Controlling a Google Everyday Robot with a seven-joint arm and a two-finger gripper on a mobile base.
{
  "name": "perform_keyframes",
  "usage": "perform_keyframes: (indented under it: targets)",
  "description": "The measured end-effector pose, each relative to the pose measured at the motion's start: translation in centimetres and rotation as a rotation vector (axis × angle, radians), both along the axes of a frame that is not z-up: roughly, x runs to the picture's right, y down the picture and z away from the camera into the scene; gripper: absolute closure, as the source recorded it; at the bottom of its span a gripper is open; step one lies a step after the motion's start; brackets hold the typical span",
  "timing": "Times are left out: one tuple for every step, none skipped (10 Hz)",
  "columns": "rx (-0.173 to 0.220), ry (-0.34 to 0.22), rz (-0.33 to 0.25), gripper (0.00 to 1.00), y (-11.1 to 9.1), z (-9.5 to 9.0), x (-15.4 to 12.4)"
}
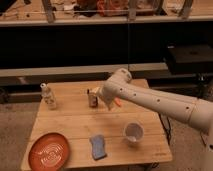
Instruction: Knock the eraser over
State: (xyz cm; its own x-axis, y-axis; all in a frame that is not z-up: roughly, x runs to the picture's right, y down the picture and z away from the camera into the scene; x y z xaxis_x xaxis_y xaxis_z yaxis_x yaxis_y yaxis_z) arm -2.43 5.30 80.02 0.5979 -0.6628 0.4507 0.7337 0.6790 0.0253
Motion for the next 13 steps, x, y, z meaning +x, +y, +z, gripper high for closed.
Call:
perform_keyframes:
  targets:
    - [0.001, -0.001, 0.003, 0.20, -0.1, 0.1, 0.0]
    - [0.003, -0.002, 0.005, 0.20, -0.2, 0.2, 0.0]
    - [0.006, -0.005, 0.008, 0.20, -0.3, 0.4, -0.2]
    - [0.008, -0.009, 0.007, 0.20, -0.4, 0.5, -0.4]
    - [0.011, -0.011, 0.004, 0.20, -0.5, 0.6, -0.6]
    - [0.012, -0.013, 0.006, 0.20, -0.6, 0.6, -0.7]
    - [0.014, -0.013, 0.009, 0.20, -0.7, 0.7, -0.6]
    - [0.015, -0.014, 0.010, 0.20, -0.7, 0.7, -0.7]
    - [0.018, -0.016, 0.010, 0.20, -0.9, 0.8, -0.7]
    - [0.020, -0.018, 0.010, 0.20, -1.0, 0.9, -0.9]
    - [0.022, -0.021, 0.010, 0.20, -1.1, 0.9, -1.2]
    - [0.025, -0.023, 0.011, 0.20, -1.3, 0.9, -1.2]
    - [0.027, -0.025, 0.012, 0.20, -1.4, 1.0, -1.3]
